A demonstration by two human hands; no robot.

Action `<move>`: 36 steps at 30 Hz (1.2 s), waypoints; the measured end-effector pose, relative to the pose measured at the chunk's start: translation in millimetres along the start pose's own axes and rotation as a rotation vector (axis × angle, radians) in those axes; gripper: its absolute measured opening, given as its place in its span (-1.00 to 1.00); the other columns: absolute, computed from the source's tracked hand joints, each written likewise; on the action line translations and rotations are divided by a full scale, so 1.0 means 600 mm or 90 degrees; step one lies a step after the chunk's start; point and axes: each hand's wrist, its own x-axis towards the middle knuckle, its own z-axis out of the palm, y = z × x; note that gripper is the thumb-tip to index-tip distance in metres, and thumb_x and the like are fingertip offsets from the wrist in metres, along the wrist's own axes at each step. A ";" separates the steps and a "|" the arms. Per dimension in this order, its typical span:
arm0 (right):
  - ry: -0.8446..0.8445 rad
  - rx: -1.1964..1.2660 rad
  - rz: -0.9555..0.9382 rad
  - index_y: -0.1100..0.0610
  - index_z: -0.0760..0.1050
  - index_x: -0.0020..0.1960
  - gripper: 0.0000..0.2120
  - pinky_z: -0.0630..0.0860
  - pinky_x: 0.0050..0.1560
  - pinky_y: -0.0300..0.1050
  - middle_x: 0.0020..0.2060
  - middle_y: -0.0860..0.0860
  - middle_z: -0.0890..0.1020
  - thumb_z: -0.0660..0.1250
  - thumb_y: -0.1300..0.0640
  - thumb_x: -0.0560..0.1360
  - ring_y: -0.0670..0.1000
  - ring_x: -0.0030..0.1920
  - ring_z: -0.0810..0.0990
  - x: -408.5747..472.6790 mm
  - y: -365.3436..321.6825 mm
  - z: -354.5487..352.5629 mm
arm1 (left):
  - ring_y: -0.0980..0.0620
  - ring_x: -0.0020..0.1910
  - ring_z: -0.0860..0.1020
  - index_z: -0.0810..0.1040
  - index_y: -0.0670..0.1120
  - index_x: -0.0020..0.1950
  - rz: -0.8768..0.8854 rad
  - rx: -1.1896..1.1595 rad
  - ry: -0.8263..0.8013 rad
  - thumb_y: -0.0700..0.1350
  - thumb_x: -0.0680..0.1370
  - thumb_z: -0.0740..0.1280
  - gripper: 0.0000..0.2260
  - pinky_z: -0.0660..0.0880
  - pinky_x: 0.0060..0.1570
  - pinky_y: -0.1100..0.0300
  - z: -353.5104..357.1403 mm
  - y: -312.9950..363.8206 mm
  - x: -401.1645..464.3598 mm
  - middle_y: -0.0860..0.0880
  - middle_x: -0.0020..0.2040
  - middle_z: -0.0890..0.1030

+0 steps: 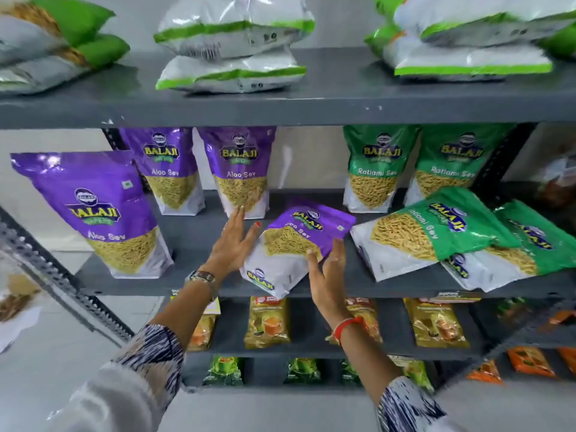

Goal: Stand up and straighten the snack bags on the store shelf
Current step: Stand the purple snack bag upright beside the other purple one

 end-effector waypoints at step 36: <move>0.023 0.369 0.168 0.07 0.48 -0.15 -0.86 0.57 -0.09 -0.13 -0.19 0.00 0.62 0.24 0.27 0.51 0.00 -0.13 0.59 -0.074 -0.063 -0.108 | 0.14 -0.48 0.47 0.44 -0.07 -0.35 -0.214 -0.584 0.283 -0.23 0.52 0.20 -0.75 0.44 -0.41 0.28 -0.020 0.101 -0.175 -0.01 -0.40 0.52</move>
